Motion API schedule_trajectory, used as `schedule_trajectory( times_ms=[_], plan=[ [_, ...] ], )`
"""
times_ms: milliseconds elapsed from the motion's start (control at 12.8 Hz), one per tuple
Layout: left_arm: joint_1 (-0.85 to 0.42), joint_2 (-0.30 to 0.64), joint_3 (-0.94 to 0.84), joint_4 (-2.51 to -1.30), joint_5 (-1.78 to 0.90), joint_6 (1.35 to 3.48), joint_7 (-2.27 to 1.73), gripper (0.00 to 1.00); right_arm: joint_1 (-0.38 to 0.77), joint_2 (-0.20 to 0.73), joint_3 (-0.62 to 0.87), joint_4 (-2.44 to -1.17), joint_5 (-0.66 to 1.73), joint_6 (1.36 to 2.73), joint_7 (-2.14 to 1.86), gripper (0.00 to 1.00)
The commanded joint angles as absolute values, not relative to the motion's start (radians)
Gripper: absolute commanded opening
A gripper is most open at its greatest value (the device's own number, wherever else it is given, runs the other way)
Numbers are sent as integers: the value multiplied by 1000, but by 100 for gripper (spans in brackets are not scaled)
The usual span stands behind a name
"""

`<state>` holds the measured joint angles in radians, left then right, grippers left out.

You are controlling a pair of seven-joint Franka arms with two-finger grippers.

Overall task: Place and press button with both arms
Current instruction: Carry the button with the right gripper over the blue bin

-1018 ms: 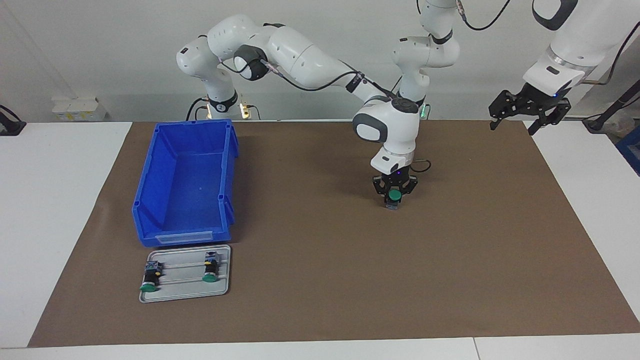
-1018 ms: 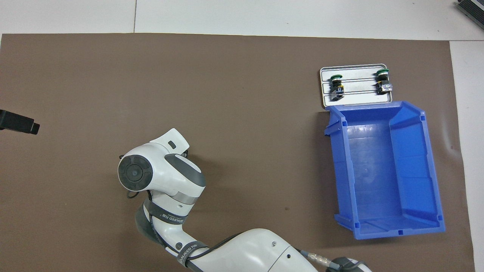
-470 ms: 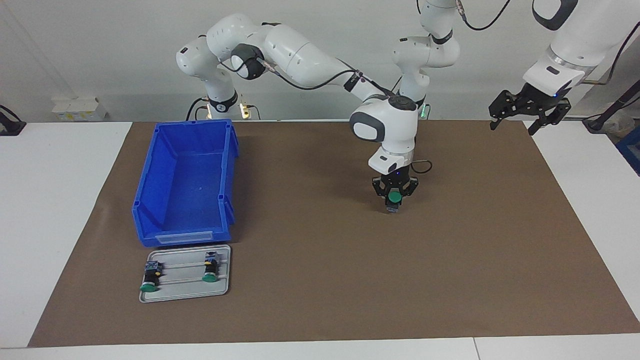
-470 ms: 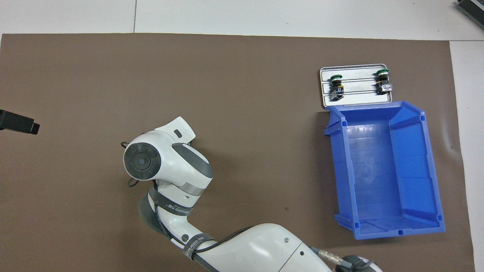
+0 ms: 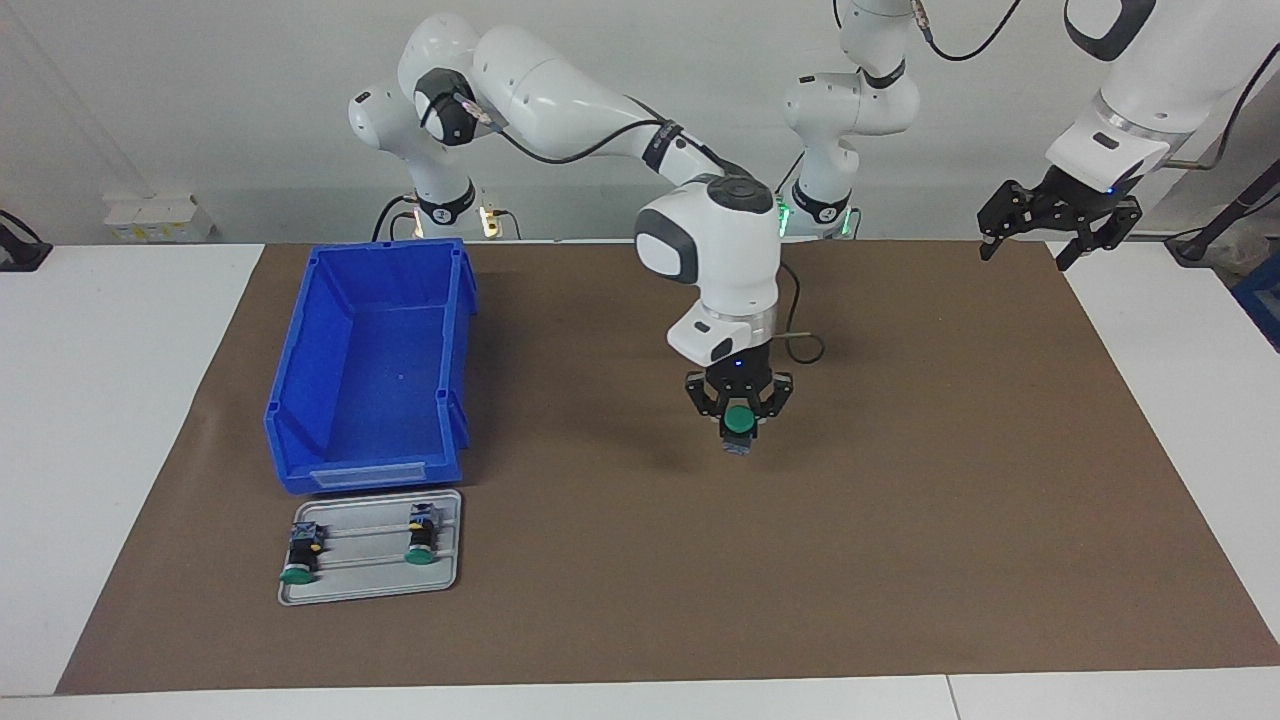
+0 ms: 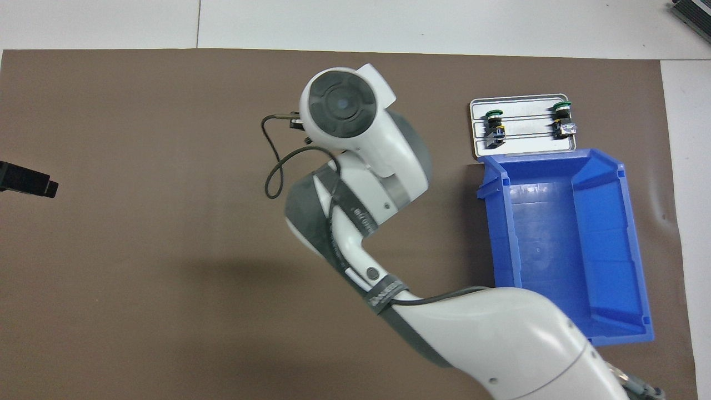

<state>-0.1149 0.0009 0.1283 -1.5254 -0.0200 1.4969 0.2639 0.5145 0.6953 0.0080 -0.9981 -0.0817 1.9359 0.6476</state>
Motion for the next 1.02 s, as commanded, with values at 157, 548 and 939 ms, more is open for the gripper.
schedule_trajectory(
  times_ms=[157, 548, 939],
  plan=[
    [-112, -21, 123, -1548, 0, 1494, 255, 100, 267, 444, 26, -1255, -57, 1839, 384, 0],
    [-112, -21, 123, -1548, 0, 1494, 255, 100, 86, 128, 26, -1753, -57, 2054, 195, 1],
    [-112, -21, 123, -1548, 0, 1494, 255, 100, -9, 5, 26, -1998, 55, 2106, 77, 0]
  ],
)
